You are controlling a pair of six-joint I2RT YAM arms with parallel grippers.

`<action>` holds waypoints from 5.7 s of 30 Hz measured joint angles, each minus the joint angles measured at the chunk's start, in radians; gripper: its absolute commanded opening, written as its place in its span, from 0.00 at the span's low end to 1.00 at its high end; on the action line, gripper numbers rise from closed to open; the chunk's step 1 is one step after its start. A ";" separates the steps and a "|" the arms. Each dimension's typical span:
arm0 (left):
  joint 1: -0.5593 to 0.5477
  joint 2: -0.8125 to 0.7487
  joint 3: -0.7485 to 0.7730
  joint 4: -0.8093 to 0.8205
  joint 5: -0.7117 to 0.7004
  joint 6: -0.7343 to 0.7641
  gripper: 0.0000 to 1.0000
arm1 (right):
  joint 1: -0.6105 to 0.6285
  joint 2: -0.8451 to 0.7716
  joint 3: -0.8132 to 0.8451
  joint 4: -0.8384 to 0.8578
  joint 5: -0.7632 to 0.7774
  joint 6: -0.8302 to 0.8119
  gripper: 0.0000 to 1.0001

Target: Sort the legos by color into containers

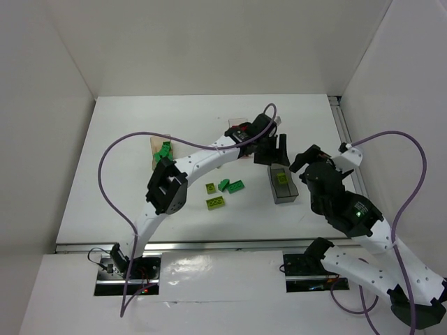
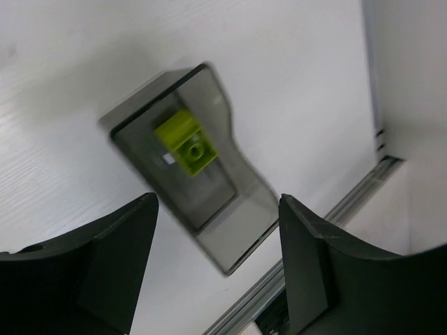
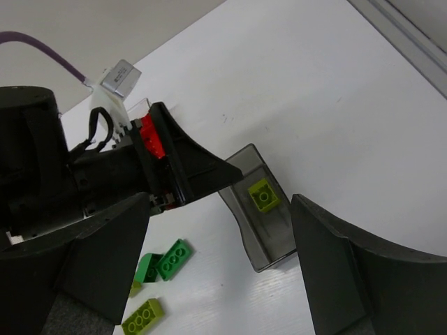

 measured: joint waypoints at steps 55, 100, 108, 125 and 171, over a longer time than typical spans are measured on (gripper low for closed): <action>0.230 -0.475 -0.545 -0.247 -0.504 0.174 0.26 | -0.017 0.186 -0.089 0.184 -0.280 -0.161 0.87; 0.854 -0.923 -0.619 -0.239 -0.343 0.129 0.80 | 0.427 1.380 0.441 0.674 -1.003 -0.848 0.93; 0.888 -0.922 -0.657 -0.242 -0.253 0.131 0.79 | 0.429 1.509 0.589 0.679 -1.047 -0.875 0.49; 0.793 -0.911 -0.718 -0.211 -0.159 0.179 0.83 | 0.292 1.026 0.285 0.624 -0.748 -0.627 0.12; -0.058 -0.232 -0.493 -0.137 -0.217 0.502 0.80 | -0.374 0.304 -0.110 0.356 -0.510 -0.261 0.84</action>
